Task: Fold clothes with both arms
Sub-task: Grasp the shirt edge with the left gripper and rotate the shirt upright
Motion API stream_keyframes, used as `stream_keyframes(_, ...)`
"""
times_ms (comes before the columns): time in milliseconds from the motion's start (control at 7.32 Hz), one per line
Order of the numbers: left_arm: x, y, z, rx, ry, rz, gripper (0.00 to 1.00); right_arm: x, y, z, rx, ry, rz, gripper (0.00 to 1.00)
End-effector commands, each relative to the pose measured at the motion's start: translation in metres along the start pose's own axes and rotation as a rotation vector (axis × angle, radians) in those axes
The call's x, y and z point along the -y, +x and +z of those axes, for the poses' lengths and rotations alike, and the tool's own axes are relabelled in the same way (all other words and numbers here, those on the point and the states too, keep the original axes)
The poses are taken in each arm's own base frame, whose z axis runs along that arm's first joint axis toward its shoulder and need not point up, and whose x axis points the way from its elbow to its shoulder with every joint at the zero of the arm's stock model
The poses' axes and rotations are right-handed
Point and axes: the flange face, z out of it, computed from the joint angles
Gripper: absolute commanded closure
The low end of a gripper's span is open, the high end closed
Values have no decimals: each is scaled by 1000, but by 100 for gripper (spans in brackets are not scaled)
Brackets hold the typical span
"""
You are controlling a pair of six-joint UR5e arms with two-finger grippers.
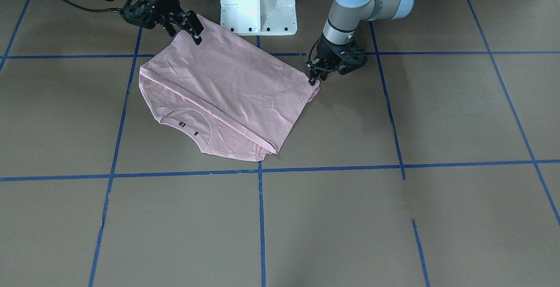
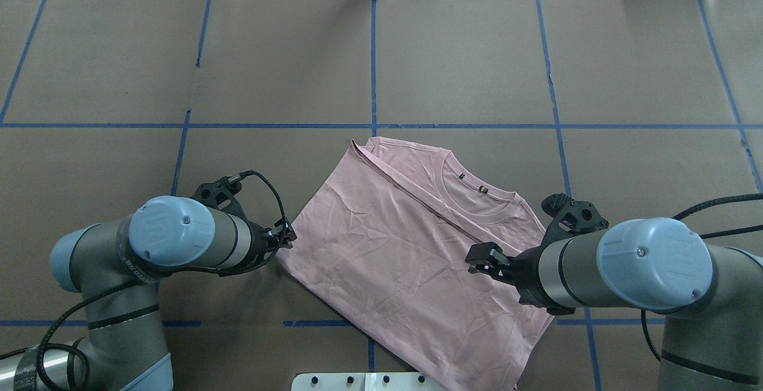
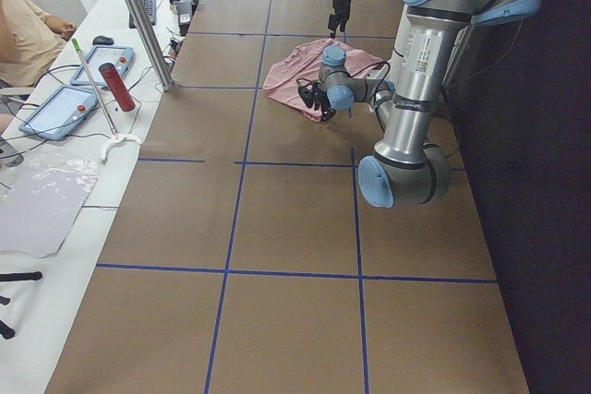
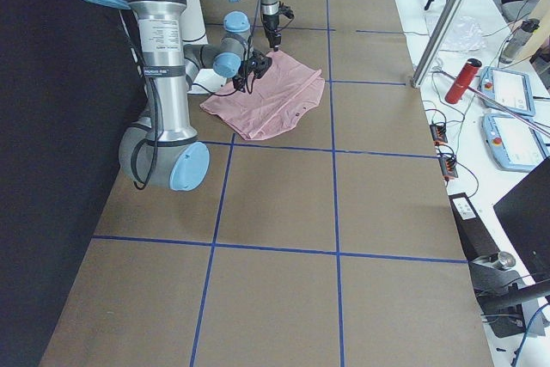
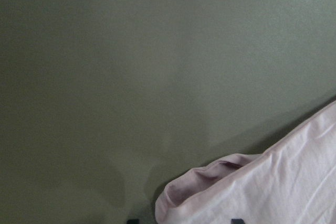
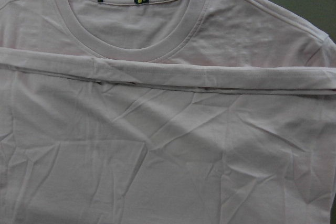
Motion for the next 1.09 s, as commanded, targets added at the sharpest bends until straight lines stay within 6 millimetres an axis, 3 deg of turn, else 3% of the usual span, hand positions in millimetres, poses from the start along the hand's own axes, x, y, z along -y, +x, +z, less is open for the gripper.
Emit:
stream_keyframes(0, -4, 2, 2, 1, -4, 3, 51, 1, 1, 0, -2, 1, 1, 0)
stream_keyframes(410, -4, -1, 10, 17, -3, 5, 60, 2, 2, 0, -3, 3, 4, 0)
stream_keyframes(546, -4, -1, 10, 15, -4, 5, 99, 2, 2, 0, -2, 4, 5, 0)
stream_keyframes(820, -1, 1, 7, 11, 2, 12, 100, 3, 2, -1, -2, 4, 6, 0)
stream_keyframes(956, 11, 2, 4, 7, 17, 9, 100, 3, 2, -1, -3, 5, 8, 0)
